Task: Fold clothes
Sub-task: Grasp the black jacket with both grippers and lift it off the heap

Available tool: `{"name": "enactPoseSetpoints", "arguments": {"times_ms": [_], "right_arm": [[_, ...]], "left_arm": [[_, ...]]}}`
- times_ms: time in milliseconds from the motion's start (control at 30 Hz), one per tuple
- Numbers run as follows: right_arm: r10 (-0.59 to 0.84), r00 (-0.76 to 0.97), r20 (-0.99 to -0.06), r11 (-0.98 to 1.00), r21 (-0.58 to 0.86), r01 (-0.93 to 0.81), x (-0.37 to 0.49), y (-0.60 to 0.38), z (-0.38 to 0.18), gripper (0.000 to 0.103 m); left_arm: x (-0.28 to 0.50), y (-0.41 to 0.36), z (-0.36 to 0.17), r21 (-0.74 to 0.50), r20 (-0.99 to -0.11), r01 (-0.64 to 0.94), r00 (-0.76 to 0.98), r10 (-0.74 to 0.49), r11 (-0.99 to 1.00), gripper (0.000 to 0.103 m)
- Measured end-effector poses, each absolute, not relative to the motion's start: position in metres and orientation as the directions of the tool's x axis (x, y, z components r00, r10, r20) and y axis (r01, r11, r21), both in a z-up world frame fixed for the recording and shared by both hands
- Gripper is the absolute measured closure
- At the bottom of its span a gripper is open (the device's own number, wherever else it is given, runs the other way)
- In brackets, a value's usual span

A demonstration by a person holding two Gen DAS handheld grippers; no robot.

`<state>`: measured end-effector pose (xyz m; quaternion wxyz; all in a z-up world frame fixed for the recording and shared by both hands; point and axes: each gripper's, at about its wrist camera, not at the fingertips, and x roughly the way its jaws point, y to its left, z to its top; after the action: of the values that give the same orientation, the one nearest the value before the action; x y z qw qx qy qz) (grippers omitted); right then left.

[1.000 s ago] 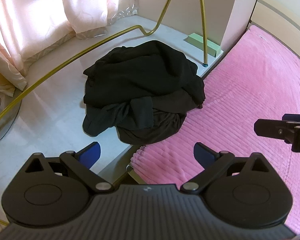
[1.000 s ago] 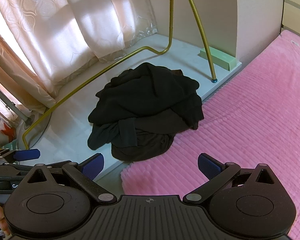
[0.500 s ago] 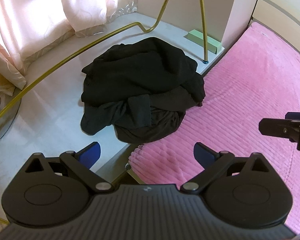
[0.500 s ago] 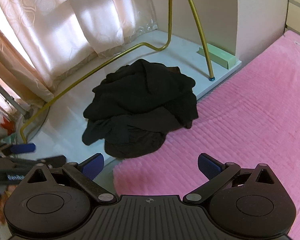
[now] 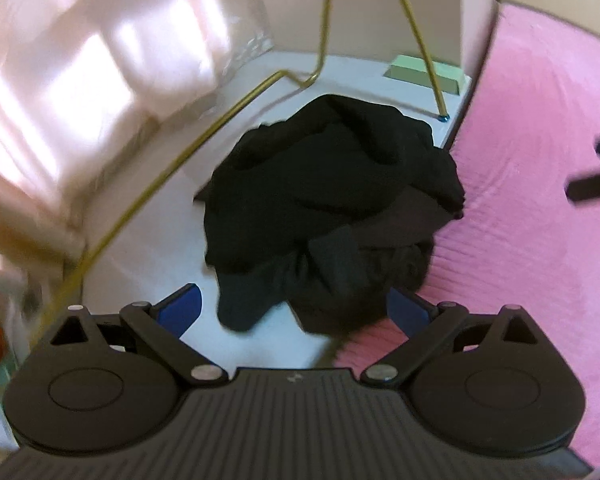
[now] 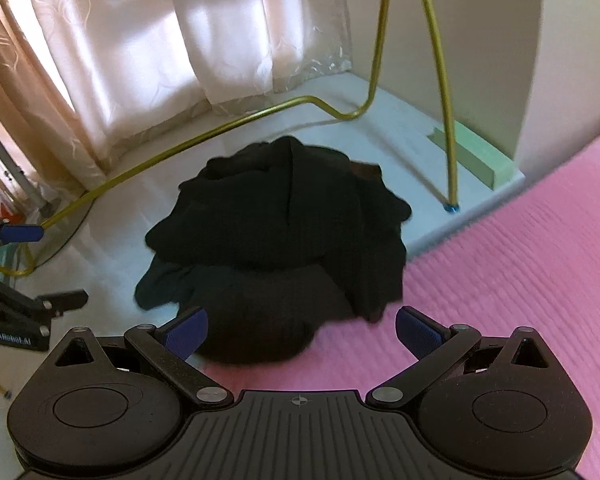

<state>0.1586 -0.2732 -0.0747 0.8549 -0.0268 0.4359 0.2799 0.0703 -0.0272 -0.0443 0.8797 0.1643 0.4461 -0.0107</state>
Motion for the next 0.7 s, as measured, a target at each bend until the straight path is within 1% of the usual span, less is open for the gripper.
{"name": "enactPoseSetpoints", "arguments": {"times_ms": [133,267,367,433,467,500,633,667,700], "right_arm": [[0.480,0.487,-0.730,0.838,0.216,-0.501,0.211,-0.248,-0.112,0.001],[0.514,0.507,-0.692,0.828,0.246,-0.504,0.261,-0.227,-0.146,0.001],[0.547,0.516,-0.660,0.812,0.269,-0.517,0.294,-0.215,-0.169,0.001],[0.546,0.510,-0.665,0.816,0.284,-0.503,0.314,-0.207,-0.185,0.001],[0.545,0.507,-0.668,0.818,0.291,-0.496,0.321,-0.204,-0.192,0.001],[0.548,0.503,-0.668,0.819,0.304,-0.488,0.328,-0.202,-0.198,0.001],[0.567,0.477,-0.671,0.806,0.332,-0.490,0.343,-0.196,-0.217,0.002],[0.573,0.474,-0.668,0.801,0.338,-0.494,0.343,-0.195,-0.218,0.007],[0.573,0.470,-0.671,0.804,0.350,-0.480,0.343,-0.196,-0.220,0.041]], "left_arm": [[0.116,-0.018,-0.086,0.344,-0.782,0.299,0.616,0.096,0.890,0.005],[0.160,-0.014,-0.132,0.439,-0.771,0.421,0.631,0.091,0.794,0.006],[0.188,-0.012,-0.165,0.505,-0.755,0.488,0.649,0.091,0.712,0.010],[0.207,-0.008,-0.183,0.512,-0.768,0.517,0.633,0.096,0.686,0.012],[0.216,-0.006,-0.191,0.514,-0.775,0.532,0.624,0.099,0.673,0.018],[0.222,-0.005,-0.196,0.518,-0.777,0.544,0.622,0.097,0.660,0.021],[0.240,-0.007,-0.213,0.553,-0.767,0.587,0.635,0.087,0.591,0.021],[0.242,-0.008,-0.215,0.562,-0.764,0.599,0.640,0.080,0.570,0.021],[0.243,-0.010,-0.217,0.572,-0.760,0.612,0.645,0.073,0.547,0.020]]}}
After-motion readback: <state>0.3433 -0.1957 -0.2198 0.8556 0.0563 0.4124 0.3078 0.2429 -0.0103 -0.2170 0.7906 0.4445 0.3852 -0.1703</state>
